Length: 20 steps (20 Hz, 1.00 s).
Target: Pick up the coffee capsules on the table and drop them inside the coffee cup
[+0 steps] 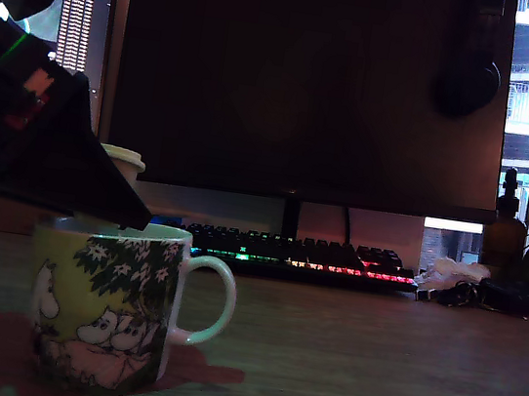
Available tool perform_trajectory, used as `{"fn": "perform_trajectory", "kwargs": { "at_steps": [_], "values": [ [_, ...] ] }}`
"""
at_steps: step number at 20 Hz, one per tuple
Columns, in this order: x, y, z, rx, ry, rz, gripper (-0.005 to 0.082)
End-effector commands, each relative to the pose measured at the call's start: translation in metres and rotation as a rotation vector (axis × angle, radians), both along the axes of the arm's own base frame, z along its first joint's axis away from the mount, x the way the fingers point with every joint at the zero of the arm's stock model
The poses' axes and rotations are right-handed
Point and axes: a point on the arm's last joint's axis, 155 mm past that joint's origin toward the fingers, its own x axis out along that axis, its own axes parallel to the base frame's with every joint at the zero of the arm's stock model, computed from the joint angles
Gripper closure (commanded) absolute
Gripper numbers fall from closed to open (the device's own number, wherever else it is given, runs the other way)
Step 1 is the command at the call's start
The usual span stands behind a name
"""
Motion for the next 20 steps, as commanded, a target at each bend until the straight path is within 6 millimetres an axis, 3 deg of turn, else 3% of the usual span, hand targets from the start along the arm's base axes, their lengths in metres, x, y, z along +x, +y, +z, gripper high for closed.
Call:
{"fn": "perform_trajectory", "kwargs": {
  "at_steps": [1,9,10,12,13,20],
  "values": [
    [-0.0032,-0.0003,-0.0057,0.003,0.010,-0.008,0.0622],
    [-0.0041,-0.0009,-0.0055,0.000,0.012,-0.013,0.0621],
    [-0.0055,-0.0021,-0.0052,-0.005,0.015,-0.022,0.0575],
    [-0.0064,-0.0028,-0.0048,-0.006,0.014,-0.030,0.0300],
    [-0.0066,-0.0029,-0.0048,-0.004,0.011,-0.033,0.0234],
    [-0.0093,-0.0058,-0.0026,-0.018,0.013,-0.052,0.0233]
  ]
}}
